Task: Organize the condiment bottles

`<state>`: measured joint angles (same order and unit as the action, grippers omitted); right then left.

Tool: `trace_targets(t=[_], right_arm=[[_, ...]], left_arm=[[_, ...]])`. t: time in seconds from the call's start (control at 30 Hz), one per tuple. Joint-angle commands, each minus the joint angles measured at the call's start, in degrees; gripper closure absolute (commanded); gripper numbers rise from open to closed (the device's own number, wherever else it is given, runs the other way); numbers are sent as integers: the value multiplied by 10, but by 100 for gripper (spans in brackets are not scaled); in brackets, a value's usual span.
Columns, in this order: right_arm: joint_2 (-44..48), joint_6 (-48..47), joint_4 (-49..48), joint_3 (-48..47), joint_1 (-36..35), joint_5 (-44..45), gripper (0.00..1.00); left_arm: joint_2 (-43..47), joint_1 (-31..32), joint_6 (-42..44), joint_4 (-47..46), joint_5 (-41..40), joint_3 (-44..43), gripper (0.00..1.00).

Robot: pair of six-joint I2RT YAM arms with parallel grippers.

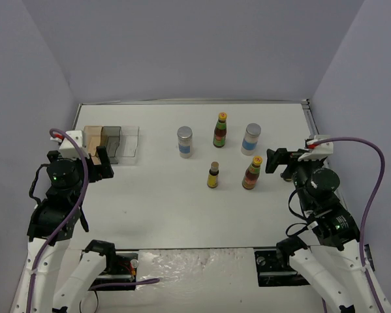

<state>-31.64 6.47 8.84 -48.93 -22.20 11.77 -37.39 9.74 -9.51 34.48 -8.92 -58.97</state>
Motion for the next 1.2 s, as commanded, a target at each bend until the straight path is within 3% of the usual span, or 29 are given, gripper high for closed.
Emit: trace_targets(t=[0.0, 0.27, 0.5, 0.9, 1.17], right_arm=[[-21, 9, -33, -9, -5, -4, 0], [-71, 16, -30, -16, -4, -70, 0], [-134, 20, -16, -42, -4, -65, 0], [-186, 20, -18, -82, -4, -69, 0], [-188, 4, -20, -98, -4, -89, 0]], left_arm=[[-13, 2, -9, -24, 9, -8, 3], [-58, 2, -7, -30, 43, -22, 3], [-122, 15, -22, -73, 89, -46, 3], [-391, 215, 11, -257, 59, -191, 3], [-566, 269, 22, -421, 112, -279, 3]])
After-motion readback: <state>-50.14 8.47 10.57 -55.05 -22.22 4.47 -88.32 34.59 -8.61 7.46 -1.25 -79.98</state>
